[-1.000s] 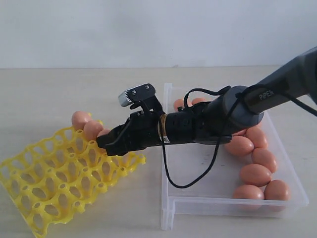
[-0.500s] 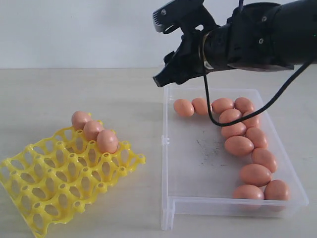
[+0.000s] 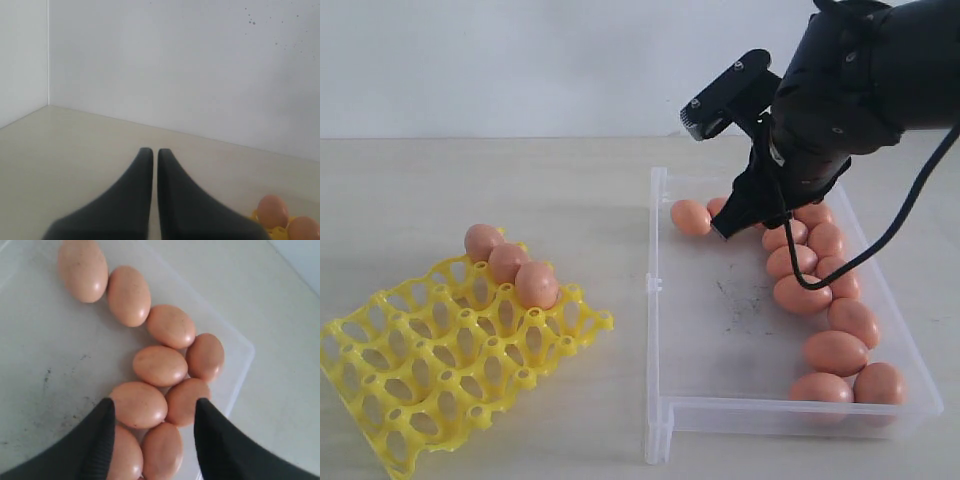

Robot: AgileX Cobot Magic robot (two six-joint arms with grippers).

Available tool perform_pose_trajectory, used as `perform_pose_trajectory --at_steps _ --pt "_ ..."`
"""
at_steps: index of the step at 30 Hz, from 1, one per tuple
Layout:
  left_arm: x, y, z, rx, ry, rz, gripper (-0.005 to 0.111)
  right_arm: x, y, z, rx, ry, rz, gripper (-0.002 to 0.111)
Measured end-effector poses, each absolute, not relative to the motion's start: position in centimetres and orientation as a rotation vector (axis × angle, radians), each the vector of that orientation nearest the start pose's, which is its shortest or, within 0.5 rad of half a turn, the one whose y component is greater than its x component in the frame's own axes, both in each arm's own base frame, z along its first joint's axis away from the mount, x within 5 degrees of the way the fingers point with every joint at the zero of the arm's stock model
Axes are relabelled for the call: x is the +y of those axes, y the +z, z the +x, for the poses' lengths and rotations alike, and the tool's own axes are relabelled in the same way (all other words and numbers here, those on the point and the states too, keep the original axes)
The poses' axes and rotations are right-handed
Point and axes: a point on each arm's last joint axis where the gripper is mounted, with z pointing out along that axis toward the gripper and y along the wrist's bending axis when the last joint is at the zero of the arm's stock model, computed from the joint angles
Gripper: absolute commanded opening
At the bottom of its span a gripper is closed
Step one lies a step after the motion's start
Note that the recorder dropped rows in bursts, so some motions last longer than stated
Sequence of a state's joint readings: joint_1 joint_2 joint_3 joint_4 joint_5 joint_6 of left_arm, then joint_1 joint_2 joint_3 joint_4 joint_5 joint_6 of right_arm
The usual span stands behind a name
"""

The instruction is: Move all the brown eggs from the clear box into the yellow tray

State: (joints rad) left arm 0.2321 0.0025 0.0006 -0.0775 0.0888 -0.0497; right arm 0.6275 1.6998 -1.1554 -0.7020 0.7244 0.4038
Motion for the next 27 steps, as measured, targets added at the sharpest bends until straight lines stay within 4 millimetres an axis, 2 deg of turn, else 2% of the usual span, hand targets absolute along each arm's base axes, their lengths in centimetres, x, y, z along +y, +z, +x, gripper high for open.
perform_pose_trajectory --at_steps 10,27 --pt "1.2 20.5 5.5 1.551 0.077 -0.276 0.004 18.3 23.9 31.1 2.329 -0.232 -0.684 0.0" --pt "1.2 20.5 5.5 1.551 0.077 -0.276 0.004 18.7 24.0 31.2 2.302 -0.184 -0.682 0.0"
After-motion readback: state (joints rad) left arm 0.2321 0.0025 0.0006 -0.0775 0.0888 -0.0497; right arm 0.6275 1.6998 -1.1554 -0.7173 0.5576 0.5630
